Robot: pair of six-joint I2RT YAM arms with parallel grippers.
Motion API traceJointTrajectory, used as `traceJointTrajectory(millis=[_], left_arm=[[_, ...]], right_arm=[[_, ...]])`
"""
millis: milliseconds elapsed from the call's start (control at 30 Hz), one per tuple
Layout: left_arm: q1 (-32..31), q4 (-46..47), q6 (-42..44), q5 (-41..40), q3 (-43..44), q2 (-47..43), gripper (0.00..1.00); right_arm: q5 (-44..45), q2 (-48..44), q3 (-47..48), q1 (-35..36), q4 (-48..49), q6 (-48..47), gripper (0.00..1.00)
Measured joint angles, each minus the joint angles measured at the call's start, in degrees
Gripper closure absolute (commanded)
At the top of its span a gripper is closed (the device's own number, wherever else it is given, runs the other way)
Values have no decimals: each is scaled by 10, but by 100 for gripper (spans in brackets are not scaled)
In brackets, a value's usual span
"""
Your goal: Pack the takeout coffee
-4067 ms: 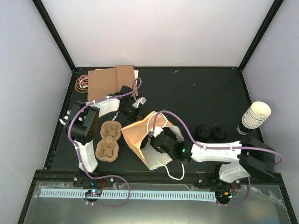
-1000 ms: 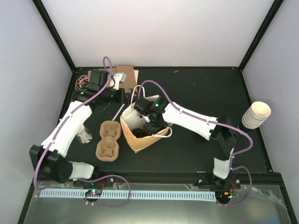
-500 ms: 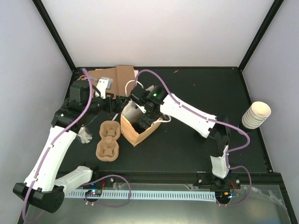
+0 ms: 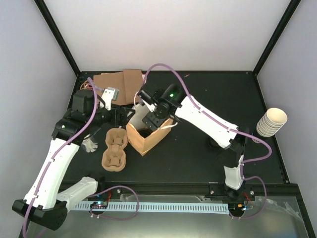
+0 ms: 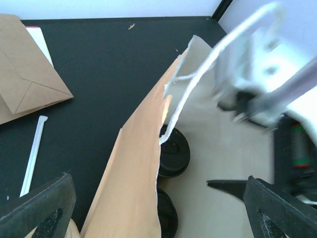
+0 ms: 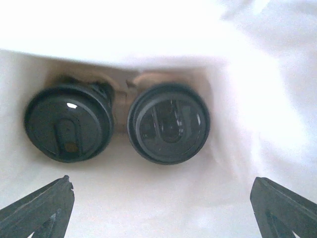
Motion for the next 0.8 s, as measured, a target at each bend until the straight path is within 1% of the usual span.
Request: traceJointTrajectory(millis=[100, 233, 367, 467, 533, 600, 700, 800], left_arm=[[0, -9, 13, 6, 2, 11, 12], [0, -22, 35, 7, 13, 40, 23], [0, -30, 47, -3, 22, 68, 27], [0, -34, 51, -23, 24, 79, 28], [0, -38, 54, -39, 32, 88, 31], [0, -38, 56, -49, 41, 98, 38], [0, -40, 63, -51, 53, 114, 49], [0, -43, 70, -51, 59, 135, 52]], right_arm=[[0, -12, 42, 0, 0, 1, 1], [0, -31, 68, 0, 0, 1, 2], [5, -38, 79, 0, 4, 5, 2], [12, -55, 76, 0, 20, 10, 2], [25, -79, 66, 0, 41, 14, 2], [44, -111, 47, 0, 66, 22, 1], [92, -186, -12, 0, 122, 36, 0], [135, -266, -85, 0, 185, 44, 1]])
